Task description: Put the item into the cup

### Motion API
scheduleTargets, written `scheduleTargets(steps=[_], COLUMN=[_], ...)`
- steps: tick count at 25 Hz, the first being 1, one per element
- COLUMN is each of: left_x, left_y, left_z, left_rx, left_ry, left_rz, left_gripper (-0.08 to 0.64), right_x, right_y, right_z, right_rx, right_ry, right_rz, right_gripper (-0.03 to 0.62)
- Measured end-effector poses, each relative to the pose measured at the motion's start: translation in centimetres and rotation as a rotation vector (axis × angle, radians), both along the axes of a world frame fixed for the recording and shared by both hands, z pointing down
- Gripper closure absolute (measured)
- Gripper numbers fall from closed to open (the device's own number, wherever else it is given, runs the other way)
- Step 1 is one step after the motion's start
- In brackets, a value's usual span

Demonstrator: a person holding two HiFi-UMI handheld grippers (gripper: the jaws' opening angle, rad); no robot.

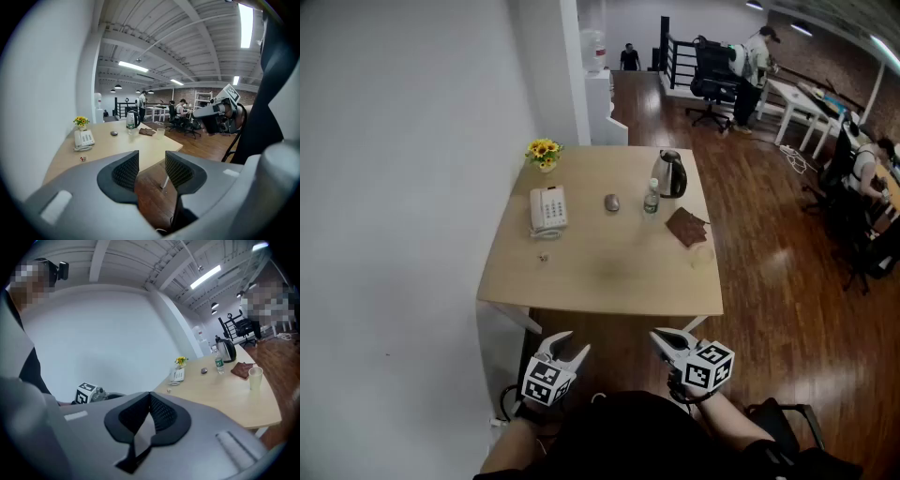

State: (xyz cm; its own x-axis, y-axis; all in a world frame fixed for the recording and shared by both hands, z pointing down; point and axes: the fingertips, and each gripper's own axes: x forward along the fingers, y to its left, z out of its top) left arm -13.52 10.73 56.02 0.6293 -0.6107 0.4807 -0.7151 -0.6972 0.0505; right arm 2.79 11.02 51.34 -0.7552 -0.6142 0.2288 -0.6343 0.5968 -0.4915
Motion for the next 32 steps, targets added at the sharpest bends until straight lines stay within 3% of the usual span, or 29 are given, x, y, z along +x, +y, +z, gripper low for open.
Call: scheduleTargets(steps=[5,13,17,23,32], left_x=[1.2,1.2,1.5,0.7,-3.3], left_y=[-1.7,-3.0,-4.7,-9.8,-20.6], left_z=[0.2,1.3,1.9,3.0,4.0], left_rx=[0.027,0.007,-0.006,-0.019,-0.043], left_ry=[-0.003,-0.012,-0.005,0.005,0.017], left_rz=[-0.014,-0.037,-0.031,-0.005,0.025], left_gripper=[0.394,0.394,0.394,0.394,0.393], right_x=[0.6,0.9,0.3,-0.6,-4.5], right_y=[-1.5,-3.5,-5.0,-9.5,-19.5], right_z=[0.3,0.7,1.0,1.6,2.8], right_rx=[0.018,0.034,0.052,0.044,0.008], right_ry=[0.015,0.017,0.061,0.078,0.096], right_rz=[-0.026,-0.043,-0.054,-0.041,-0.002], right_gripper=[0.584,0.584,0.584,0.584,0.584])
